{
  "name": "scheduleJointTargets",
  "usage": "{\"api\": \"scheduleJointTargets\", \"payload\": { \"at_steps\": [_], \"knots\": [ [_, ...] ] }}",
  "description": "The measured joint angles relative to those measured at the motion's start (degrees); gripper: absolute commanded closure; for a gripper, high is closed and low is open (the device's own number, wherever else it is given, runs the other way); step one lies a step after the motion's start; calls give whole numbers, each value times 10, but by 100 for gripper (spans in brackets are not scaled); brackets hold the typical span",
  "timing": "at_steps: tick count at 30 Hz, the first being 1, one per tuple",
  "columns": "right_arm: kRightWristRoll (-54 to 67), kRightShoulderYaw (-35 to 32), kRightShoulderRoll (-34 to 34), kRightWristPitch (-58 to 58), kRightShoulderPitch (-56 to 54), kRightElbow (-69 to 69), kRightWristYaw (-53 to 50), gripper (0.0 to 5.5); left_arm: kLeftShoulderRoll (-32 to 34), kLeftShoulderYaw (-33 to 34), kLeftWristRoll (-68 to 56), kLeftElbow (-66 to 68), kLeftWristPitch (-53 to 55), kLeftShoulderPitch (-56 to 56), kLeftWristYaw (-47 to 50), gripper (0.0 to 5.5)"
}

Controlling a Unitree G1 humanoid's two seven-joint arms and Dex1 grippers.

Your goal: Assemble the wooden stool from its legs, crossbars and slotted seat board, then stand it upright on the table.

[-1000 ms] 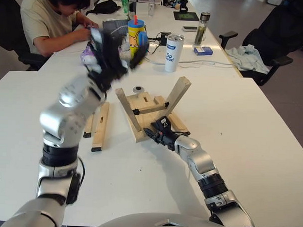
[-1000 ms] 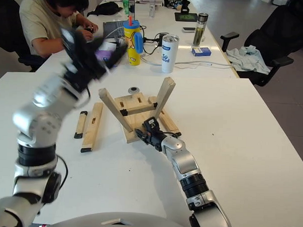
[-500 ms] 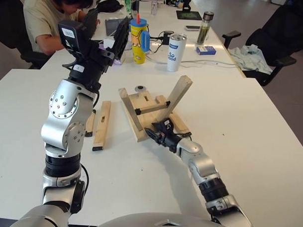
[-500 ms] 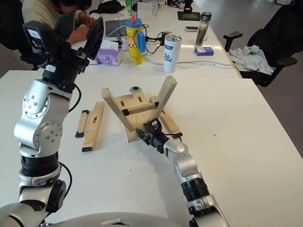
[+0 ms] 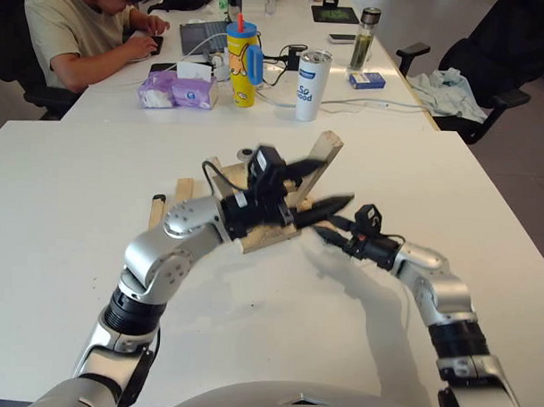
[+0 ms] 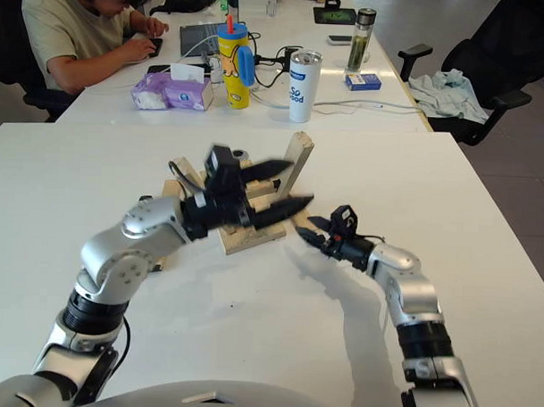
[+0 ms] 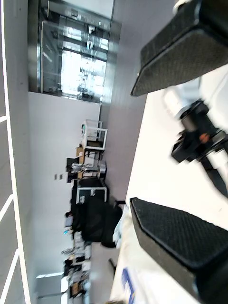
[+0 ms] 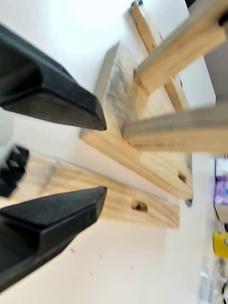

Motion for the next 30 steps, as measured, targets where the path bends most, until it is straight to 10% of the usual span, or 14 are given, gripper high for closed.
{"api": "scheduleJointTargets", "payload": {
  "at_steps": [14, 30],
  "knots": [
    [-61, 0, 77, -188, -280, 307, 42, 331, 103, -145, 237, 134, -10, 30, -85, 156],
    [-39, 79, 119, -59, -159, 23, 135, 331, 252, -129, 294, 15, 58, 103, -149, 156]
  ]
}}
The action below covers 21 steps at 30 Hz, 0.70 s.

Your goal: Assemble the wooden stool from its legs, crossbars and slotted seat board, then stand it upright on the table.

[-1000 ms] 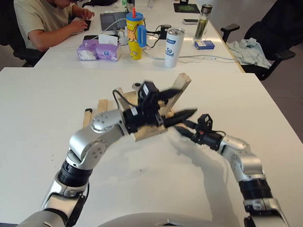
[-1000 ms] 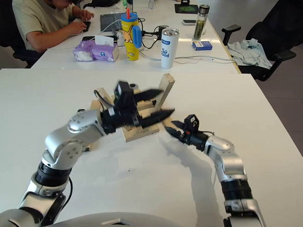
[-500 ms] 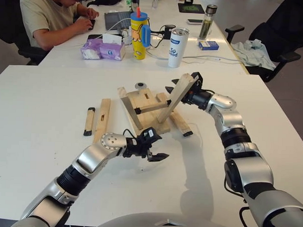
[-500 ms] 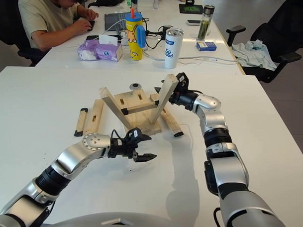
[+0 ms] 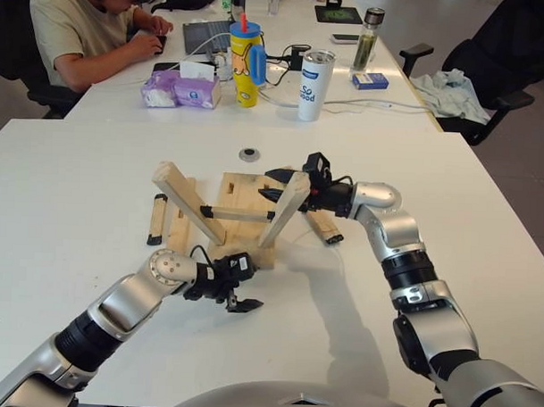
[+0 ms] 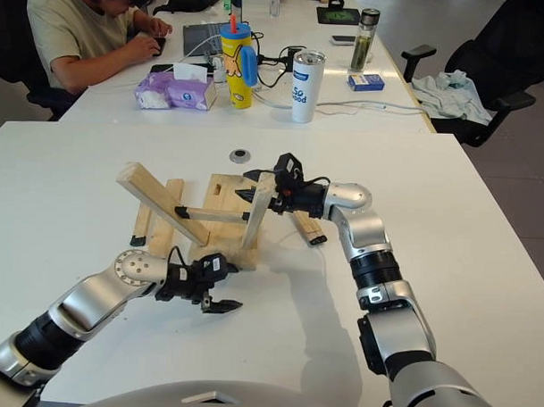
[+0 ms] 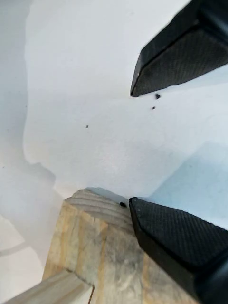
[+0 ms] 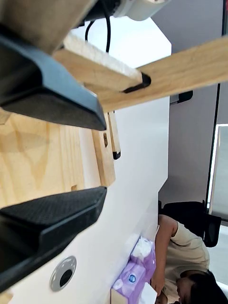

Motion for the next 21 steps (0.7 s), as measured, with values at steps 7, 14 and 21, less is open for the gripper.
{"api": "scheduleJointTargets", "payload": {
  "at_steps": [7, 14, 21],
  "knots": [
    [0, 39, 27, 42, 54, -88, -45, 331, 63, 32, -2, -64, 62, 23, -16, 156],
    [-54, 24, 1, 17, 44, -30, -120, 331, 150, 101, -34, -118, 95, 61, -59, 156],
    [-146, 6, -54, -104, -35, 187, -187, 331, 73, 154, -156, -159, 139, 56, -60, 156]
  ]
}}
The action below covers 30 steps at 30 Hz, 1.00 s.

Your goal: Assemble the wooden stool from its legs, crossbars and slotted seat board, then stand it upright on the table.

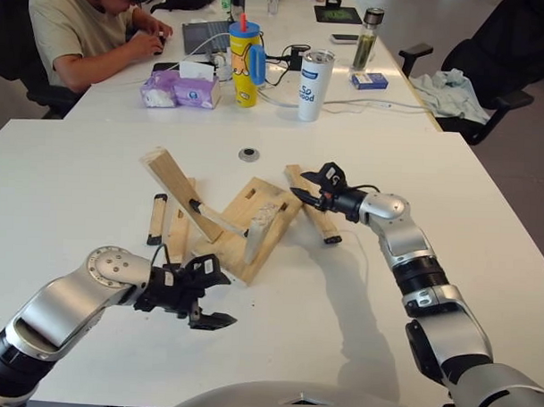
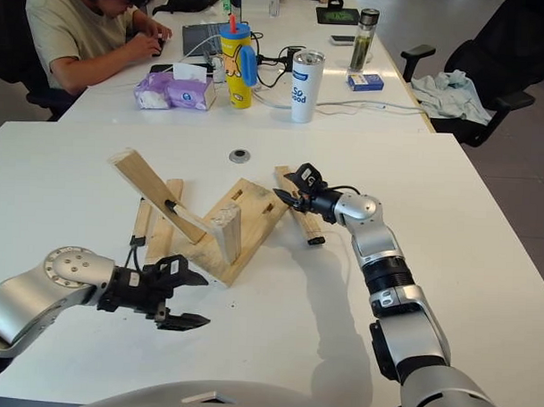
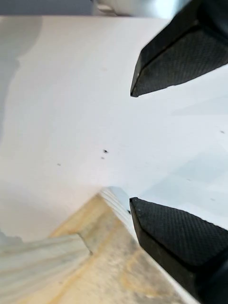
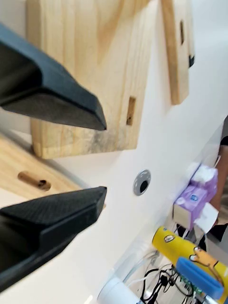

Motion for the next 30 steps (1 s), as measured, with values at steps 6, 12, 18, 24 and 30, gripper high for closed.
{"api": "scheduleJointTargets", "payload": {
  "at_steps": [6, 12, 18, 24, 30],
  "knots": [
    [-59, 31, 22, -79, -63, 162, -15, 331, -50, -94, 67, 44, 4, -23, 70, 156],
    [-130, 77, 20, -133, -121, 243, -16, 331, -92, -145, 110, 59, 14, -43, 121, 156],
    [-229, 172, 6, -185, -174, 252, 1, 331, -114, -161, 123, 61, 23, -51, 141, 156],
    [-241, 200, -18, -189, -169, 212, 38, 331, -103, -149, 127, 64, 27, -52, 141, 156],
    [-206, 185, -35, -155, -114, 127, 60, 331, -68, -107, 142, 91, 37, -60, 150, 156]
  ]
}}
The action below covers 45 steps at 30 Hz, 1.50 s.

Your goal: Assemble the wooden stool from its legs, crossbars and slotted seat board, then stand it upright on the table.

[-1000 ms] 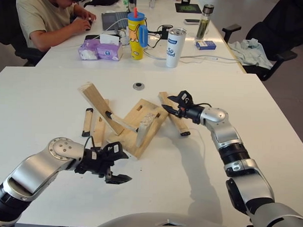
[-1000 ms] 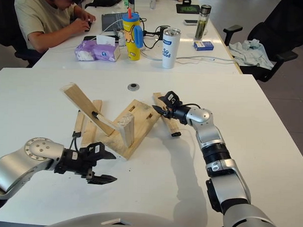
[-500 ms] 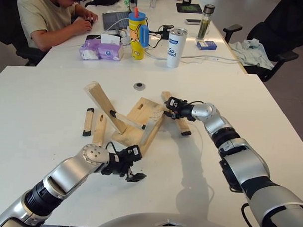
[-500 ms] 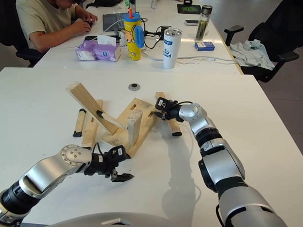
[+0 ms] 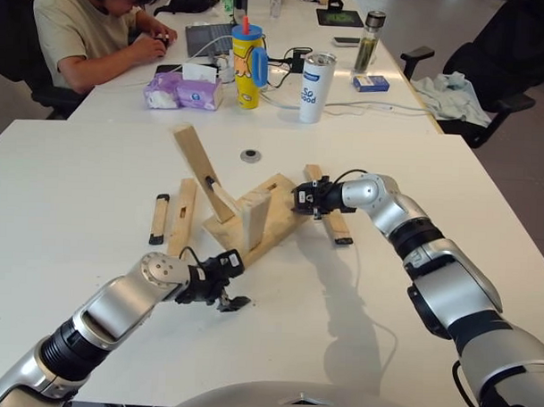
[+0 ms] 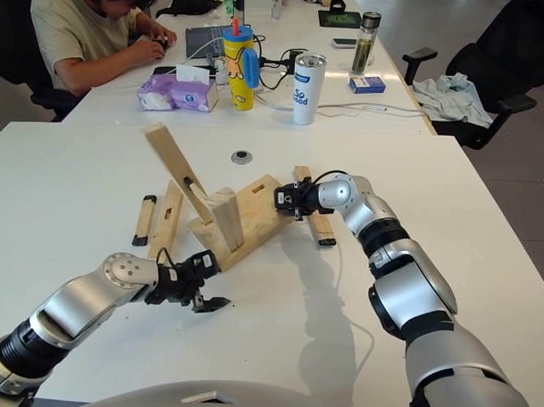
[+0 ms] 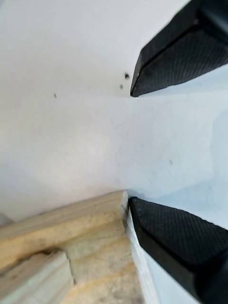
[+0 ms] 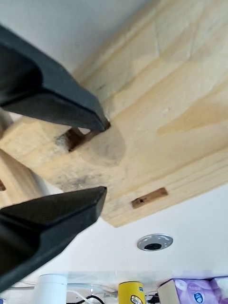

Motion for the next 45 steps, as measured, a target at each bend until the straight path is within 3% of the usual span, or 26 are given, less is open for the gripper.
{"api": "scheduleJointTargets", "payload": {
  "at_steps": [10, 19, 26, 29, 34, 40, 45],
  "knots": [
    [42, -13, -36, 139, 128, -251, 17, 331, 17, 36, 18, 37, 3, -8, 8, 156],
    [43, 4, -11, 235, 212, -405, 20, 331, -22, 63, 79, 111, -26, -29, 81, 156],
    [94, -55, -16, 338, 279, -507, 21, 331, -35, 81, 79, 98, -48, -24, 81, 156],
    [163, -112, 16, 388, 298, -525, 15, 331, -5, 123, 63, 38, -28, -25, 58, 156],
    [239, -173, 52, 412, 294, -543, -12, 331, 50, 126, 36, 6, -13, -20, -3, 156],
    [190, -132, -5, 382, 284, -543, -8, 331, 47, 116, 26, 3, -17, -7, -15, 156],
    [180, -124, -8, 363, 274, -499, -27, 331, 53, 113, 16, -11, -12, 15, -23, 156]
  ]
}}
